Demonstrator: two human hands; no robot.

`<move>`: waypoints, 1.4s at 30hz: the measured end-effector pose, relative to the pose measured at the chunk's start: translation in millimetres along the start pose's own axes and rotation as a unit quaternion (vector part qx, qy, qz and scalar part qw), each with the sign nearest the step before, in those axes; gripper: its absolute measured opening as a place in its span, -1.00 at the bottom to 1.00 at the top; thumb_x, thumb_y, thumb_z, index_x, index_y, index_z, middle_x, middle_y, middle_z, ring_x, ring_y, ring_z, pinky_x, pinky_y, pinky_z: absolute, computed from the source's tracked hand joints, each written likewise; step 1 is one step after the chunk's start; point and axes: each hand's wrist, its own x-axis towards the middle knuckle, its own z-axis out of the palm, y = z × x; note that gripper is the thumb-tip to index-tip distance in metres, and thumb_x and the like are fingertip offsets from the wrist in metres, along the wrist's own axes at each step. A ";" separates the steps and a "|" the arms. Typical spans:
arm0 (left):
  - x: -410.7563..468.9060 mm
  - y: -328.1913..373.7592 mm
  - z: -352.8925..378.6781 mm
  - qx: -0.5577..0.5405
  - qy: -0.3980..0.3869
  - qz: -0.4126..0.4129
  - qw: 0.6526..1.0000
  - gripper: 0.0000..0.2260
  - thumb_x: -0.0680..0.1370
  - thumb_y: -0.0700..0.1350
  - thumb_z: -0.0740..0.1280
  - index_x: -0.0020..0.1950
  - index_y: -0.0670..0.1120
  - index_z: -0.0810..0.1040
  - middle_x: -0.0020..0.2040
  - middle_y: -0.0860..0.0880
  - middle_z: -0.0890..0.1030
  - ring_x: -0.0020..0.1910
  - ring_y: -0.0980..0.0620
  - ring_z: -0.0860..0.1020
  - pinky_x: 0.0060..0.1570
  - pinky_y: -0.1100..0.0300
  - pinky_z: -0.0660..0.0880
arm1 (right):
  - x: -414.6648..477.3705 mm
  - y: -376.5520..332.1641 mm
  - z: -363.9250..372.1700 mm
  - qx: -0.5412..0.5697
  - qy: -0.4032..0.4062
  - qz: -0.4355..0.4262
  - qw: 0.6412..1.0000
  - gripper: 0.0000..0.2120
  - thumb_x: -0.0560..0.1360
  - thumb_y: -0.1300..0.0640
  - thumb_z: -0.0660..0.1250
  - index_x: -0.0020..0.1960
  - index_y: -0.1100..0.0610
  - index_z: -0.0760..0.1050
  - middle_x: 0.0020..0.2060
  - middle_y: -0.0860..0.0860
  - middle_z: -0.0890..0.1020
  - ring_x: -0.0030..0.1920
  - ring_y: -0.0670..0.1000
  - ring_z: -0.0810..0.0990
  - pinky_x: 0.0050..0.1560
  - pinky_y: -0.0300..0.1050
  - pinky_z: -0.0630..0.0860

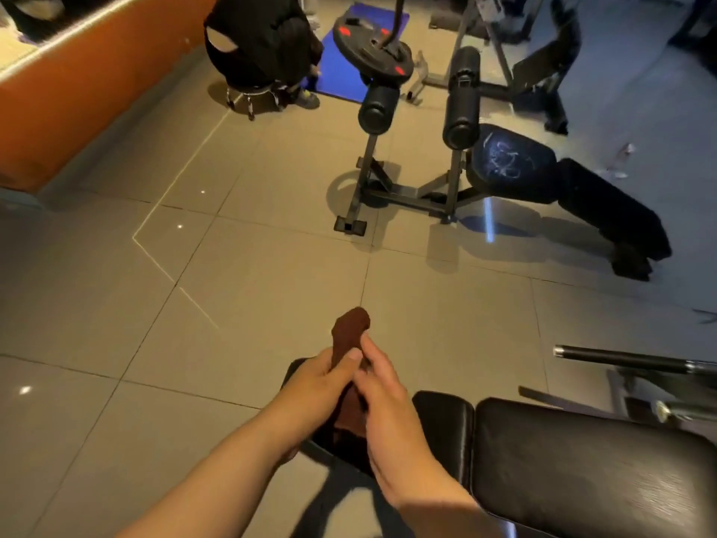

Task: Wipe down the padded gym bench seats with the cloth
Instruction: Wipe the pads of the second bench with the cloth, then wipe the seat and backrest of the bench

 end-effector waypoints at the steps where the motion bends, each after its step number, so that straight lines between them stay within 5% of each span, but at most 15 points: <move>1: -2.5 20.4 6.3 0.007 -0.004 0.006 1.000 -0.75 0.65 0.07 0.23 0.26 0.05 0.58 0.04 0.01 0.72 0.07 0.04 0.68 0.25 0.00 0.53 | -3.9 -16.4 -10.3 -0.040 0.009 -0.023 0.999 -0.64 0.68 0.16 0.21 0.39 -0.17 0.47 0.29 -0.03 0.60 0.23 -0.06 0.61 0.23 -0.11 0.55; 5: -12.5 96.3 34.2 0.032 -0.089 -0.017 0.995 -0.77 0.66 -0.01 0.23 0.21 -0.03 0.61 0.06 -0.12 0.71 0.11 -0.16 0.66 0.26 -0.08 0.52 | -24.9 -97.6 -47.9 -0.052 -0.003 -0.034 0.998 -0.65 0.54 -0.05 0.43 0.31 -0.16 0.52 0.28 -0.03 0.62 0.20 -0.13 0.63 0.10 -0.23 0.56; 7: -16.8 129.8 45.1 0.038 -0.129 -0.017 0.991 -0.71 0.65 0.05 0.25 0.23 -0.09 0.60 0.10 -0.17 0.69 0.13 -0.19 0.65 0.25 -0.10 0.52 | -35.4 -139.4 -61.8 -0.058 -0.042 -0.037 0.997 -0.74 0.54 0.02 0.41 0.22 0.01 0.61 0.11 0.07 0.71 0.13 0.00 0.68 0.04 -0.19 0.60; 10: -18.5 167.7 54.9 0.051 -0.124 0.011 0.991 -0.69 0.58 0.12 0.35 0.16 -0.08 0.64 0.06 -0.19 0.70 0.07 -0.23 0.66 0.21 -0.13 0.53 | -46.0 -190.2 -75.8 -0.080 0.006 -0.100 0.992 -0.80 0.58 0.18 0.36 0.19 0.12 0.61 0.04 0.07 0.73 0.09 0.02 0.70 0.04 -0.18 0.61; 13: -19.7 190.2 57.1 0.030 -0.093 0.056 0.994 -0.77 0.53 0.10 0.42 -0.07 -0.06 0.65 -0.14 -0.11 0.69 -0.16 -0.08 0.64 0.01 -0.01 0.49 | -51.0 -218.6 -81.8 -0.094 0.038 -0.120 0.988 -0.84 0.61 0.16 0.34 0.16 0.13 0.61 0.01 0.08 0.74 0.07 0.06 0.69 0.10 -0.10 0.59; 17: -14.5 213.3 47.8 0.005 -0.115 0.084 0.990 -0.78 0.47 0.02 0.44 -0.07 -0.11 0.55 -0.20 -0.11 0.59 -0.19 -0.04 0.55 -0.09 0.06 0.43 | -60.3 -241.3 -71.9 -0.107 0.045 -0.135 0.984 -0.81 0.63 0.09 0.31 0.22 0.04 0.58 0.03 -0.03 0.73 0.09 -0.05 0.69 0.09 -0.15 0.61; 21: -11.7 231.6 26.8 -0.027 -0.172 0.086 0.981 -0.66 0.31 -0.07 0.48 -0.02 -0.17 0.50 -0.17 -0.13 0.55 -0.18 -0.05 0.53 -0.14 0.12 0.46 | -68.9 -250.6 -46.1 -0.120 0.046 -0.159 0.979 -0.80 0.61 0.06 0.35 0.22 0.02 0.56 0.00 -0.05 0.73 0.06 -0.05 0.70 0.01 -0.16 0.64; 25: -9.4 250.1 -7.6 -0.005 -0.165 0.067 0.984 -0.62 0.47 0.11 0.43 0.17 -0.10 0.65 0.11 -0.10 0.68 0.09 -0.08 0.63 0.13 0.02 0.53 | -73.5 -257.9 -1.3 -0.142 0.038 -0.172 0.974 -0.83 0.60 0.10 0.38 0.18 0.05 0.58 -0.02 -0.03 0.74 0.02 -0.03 0.71 -0.02 -0.17 0.64; 28: -11.3 265.5 -46.1 0.059 -0.220 0.073 0.971 -0.60 0.45 0.11 0.43 0.19 -0.08 0.65 0.11 -0.18 0.68 0.15 -0.20 0.62 0.24 -0.08 0.51 | -73.6 -262.5 41.8 -0.198 0.054 -0.203 0.957 -0.82 0.57 0.09 0.41 0.17 0.03 0.58 -0.02 -0.02 0.73 0.03 0.01 0.71 0.02 -0.08 0.66; 35: -20.5 307.4 -116.2 0.137 -0.340 0.093 0.926 -0.86 0.45 -0.05 0.45 -0.07 -0.06 0.55 -0.15 -0.11 0.64 -0.16 -0.05 0.59 -0.15 0.15 0.48 | -75.6 -273.1 121.4 -0.340 0.063 -0.227 0.910 -0.87 0.53 0.20 0.45 0.06 0.05 0.63 -0.10 -0.07 0.70 -0.04 -0.07 0.69 -0.08 -0.22 0.60; 37: -20.8 310.9 -113.3 0.103 -0.321 0.074 0.938 -0.94 0.47 -0.07 0.41 -0.16 -0.03 0.56 -0.21 -0.08 0.63 -0.21 0.00 0.57 -0.19 0.19 0.47 | -75.1 -268.3 133.6 -0.340 0.122 -0.260 0.895 -0.82 0.51 0.20 0.48 0.09 0.05 0.62 -0.08 -0.07 0.69 -0.04 -0.09 0.67 -0.08 -0.26 0.57; 39: -18.3 311.4 -107.4 0.059 -0.300 0.061 0.950 -0.79 0.56 -0.15 0.35 -0.27 0.03 0.55 -0.31 -0.02 0.56 -0.29 0.07 0.51 -0.27 0.20 0.40 | -73.2 -254.4 135.7 -0.282 0.202 -0.258 0.902 -0.64 0.51 0.13 0.49 0.27 0.06 0.52 0.10 -0.01 0.67 0.05 -0.06 0.64 -0.08 -0.30 0.55; 42: -15.0 311.1 -98.7 0.045 -0.288 0.050 0.955 -0.63 0.61 -0.20 0.25 -0.37 0.07 0.52 -0.36 0.01 0.49 -0.34 0.09 0.46 -0.31 0.18 0.36 | -63.0 -218.9 126.4 -0.154 0.266 -0.080 0.948 -0.08 0.41 -0.37 0.43 0.59 0.04 0.19 0.47 -0.02 0.41 0.38 0.03 0.47 0.29 -0.12 0.45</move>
